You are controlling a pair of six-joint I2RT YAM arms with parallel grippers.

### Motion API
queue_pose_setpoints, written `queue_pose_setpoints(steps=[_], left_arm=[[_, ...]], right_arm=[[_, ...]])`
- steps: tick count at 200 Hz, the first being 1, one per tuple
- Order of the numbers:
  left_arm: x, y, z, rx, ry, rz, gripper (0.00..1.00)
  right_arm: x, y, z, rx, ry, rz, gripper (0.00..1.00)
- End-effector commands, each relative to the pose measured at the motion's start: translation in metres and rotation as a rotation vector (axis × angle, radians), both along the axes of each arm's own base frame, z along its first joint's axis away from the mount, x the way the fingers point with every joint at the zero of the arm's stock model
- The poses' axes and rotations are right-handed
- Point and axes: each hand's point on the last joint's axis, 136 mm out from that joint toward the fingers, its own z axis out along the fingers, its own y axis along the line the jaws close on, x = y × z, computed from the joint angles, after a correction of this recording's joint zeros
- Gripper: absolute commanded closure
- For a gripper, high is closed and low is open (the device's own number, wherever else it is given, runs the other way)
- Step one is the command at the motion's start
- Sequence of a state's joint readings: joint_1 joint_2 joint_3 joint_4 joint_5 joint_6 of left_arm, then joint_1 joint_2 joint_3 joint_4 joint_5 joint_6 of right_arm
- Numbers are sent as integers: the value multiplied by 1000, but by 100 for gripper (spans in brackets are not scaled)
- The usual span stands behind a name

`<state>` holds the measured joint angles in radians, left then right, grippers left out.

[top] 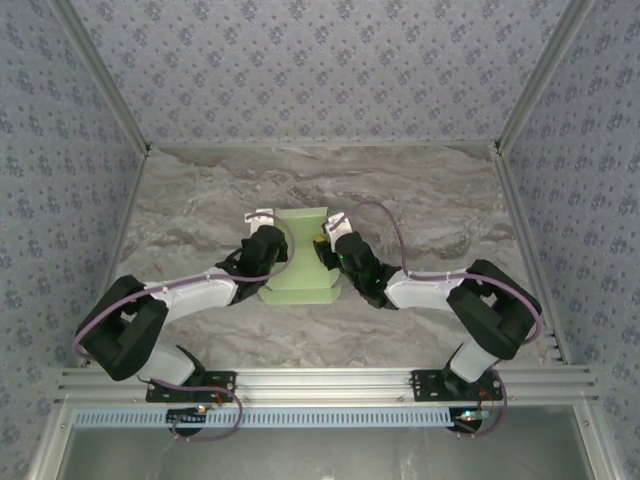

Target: Fold the paper box

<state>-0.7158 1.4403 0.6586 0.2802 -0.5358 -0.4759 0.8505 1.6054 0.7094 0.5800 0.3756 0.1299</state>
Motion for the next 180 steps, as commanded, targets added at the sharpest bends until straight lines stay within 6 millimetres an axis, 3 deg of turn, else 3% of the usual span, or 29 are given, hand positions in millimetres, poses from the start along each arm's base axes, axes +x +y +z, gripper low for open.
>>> queue_pose_setpoints(steps=[1,31,65,94,109,130,155,180], left_arm=[[5,-9,17,-40,-32,-9,100],[5,-12,16,-48,-23,-13,100],[4,-12,14,-47,-22,-13,100],[5,-12,13,-51,-22,-8,100],[6,-14,11,-46,-19,-10,100],[7,-13,10,-31,-13,-7,100],[11,-15,5,-8,-16,-11,100],[18,-21,1,12,6,-16,100]], right_arm=[[13,-8,1,-43,-17,-90,57],[33,-19,-2,-73,-60,-255,63],[45,-18,0,-97,-97,-355,83],[45,-22,3,-119,-132,-447,83],[43,-24,0,-86,-120,-460,79],[38,-16,-3,5,-86,-382,61],[28,0,3,99,-32,-163,53],[2,7,14,137,1,87,49]])
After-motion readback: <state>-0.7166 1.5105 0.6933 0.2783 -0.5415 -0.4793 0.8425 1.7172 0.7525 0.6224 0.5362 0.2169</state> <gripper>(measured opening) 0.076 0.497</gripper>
